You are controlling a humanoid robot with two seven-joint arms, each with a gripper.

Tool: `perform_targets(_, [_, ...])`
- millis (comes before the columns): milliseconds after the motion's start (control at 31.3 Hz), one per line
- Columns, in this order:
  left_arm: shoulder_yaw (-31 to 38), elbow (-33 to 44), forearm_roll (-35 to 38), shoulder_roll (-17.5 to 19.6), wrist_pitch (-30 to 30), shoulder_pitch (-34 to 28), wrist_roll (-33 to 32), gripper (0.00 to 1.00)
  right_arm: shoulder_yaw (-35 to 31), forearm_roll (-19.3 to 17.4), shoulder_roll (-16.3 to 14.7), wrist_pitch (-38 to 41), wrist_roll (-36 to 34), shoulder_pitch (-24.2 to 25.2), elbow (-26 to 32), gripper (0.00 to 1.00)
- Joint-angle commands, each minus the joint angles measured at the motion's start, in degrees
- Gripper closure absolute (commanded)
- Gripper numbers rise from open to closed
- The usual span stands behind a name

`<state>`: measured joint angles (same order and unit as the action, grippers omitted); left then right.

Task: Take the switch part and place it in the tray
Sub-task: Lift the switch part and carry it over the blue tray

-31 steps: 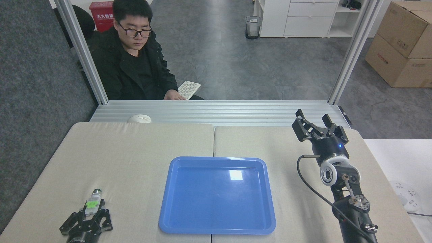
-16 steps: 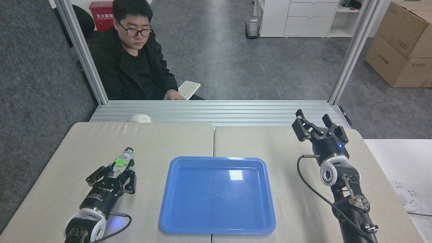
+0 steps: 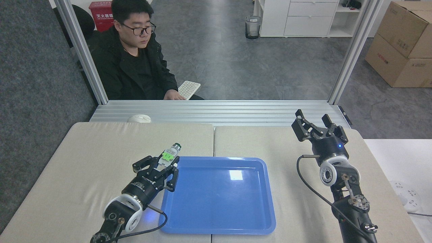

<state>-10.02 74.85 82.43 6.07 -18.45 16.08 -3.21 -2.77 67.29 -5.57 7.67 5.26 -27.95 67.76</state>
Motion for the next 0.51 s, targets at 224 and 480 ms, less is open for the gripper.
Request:
perform_targets(224, [-12.1, -5.9, 1.4, -3.3, 0.2, -0.8, -0.1, 1.00, 0.0, 0.0, 0.0, 0.0, 0.0, 0.0, 0.0, 0.00])
perform_targets(480, [-12.0, -5.0, 0.9, -3.3, 0.8, -0.3, -0.1, 0.65, 0.0, 0.0, -0.1, 0.0, 0.0, 0.0, 0.0, 0.00])
